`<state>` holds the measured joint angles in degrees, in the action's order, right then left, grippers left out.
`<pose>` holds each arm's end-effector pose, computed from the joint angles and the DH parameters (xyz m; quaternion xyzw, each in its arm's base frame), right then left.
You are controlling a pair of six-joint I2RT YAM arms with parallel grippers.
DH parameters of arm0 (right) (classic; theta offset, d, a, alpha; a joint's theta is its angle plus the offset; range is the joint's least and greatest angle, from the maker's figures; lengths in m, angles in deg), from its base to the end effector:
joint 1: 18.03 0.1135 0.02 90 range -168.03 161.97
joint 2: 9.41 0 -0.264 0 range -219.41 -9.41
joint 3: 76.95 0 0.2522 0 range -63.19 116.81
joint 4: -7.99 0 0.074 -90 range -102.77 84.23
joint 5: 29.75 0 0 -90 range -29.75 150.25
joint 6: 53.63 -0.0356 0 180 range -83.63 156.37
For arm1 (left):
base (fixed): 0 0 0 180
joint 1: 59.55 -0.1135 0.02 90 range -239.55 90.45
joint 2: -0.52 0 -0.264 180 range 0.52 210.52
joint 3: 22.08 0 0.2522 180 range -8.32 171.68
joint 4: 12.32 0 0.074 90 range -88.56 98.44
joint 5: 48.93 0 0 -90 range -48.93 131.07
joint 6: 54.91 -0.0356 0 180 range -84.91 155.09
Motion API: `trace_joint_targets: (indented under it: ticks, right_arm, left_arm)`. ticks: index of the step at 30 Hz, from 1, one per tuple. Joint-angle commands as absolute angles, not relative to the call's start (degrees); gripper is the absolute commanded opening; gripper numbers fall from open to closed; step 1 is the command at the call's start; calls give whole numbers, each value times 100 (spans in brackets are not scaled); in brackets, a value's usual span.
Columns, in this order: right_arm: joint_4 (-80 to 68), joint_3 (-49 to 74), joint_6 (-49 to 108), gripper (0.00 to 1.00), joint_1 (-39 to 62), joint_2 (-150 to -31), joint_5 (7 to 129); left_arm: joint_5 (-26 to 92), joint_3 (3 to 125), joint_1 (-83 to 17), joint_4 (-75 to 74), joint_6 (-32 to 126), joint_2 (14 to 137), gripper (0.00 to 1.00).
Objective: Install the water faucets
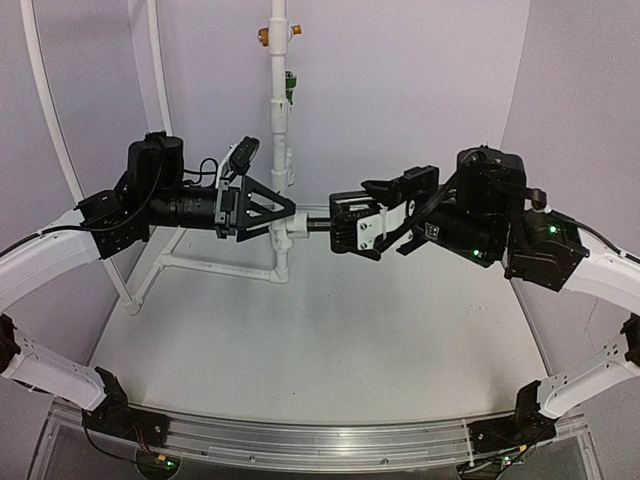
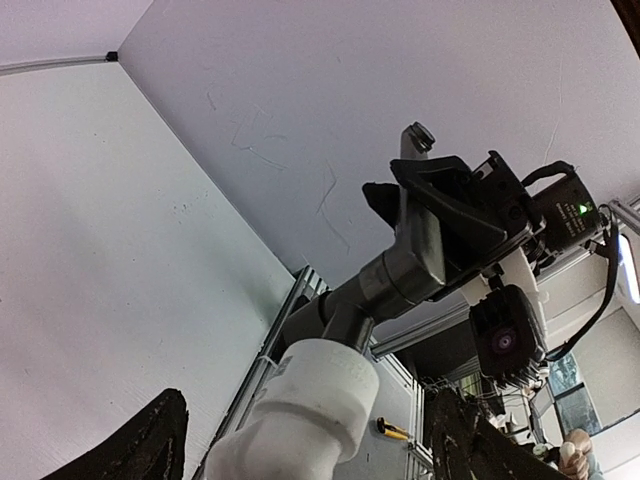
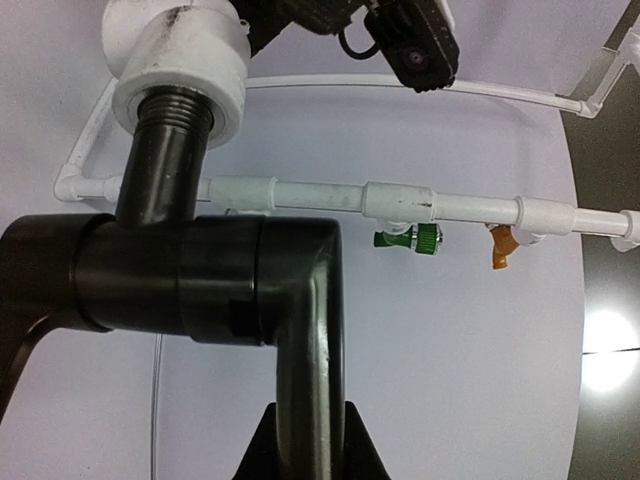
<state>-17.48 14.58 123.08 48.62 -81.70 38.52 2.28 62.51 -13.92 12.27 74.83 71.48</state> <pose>0.1248 0.2557 0.4365 -0.6825 0.2909 -0.2524 0.6212 0.1791 -0.2149 0.4031 0.2484 0.7158 -0.5952 0.2676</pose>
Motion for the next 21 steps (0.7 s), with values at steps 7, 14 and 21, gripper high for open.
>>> trace_joint_targets:
  ticks: [7, 14, 21]
  right_arm:
    - [-634, 1317, 12500, 0, 4876, -7839, 3723]
    - [-1052, 1809, 11552, 0, 4880, -7918, 3864]
    - [-281, 1184, 12803, 0, 4877, -7647, 3908]
  left_arm:
    - [-102, 5743, -1657, 652, 7789, 6597, 86]
    - [-353, 5223, -1674, 727, 6883, 6192, 92]
    - [-1026, 5395, -1704, 577, 7601, 6526, 95]
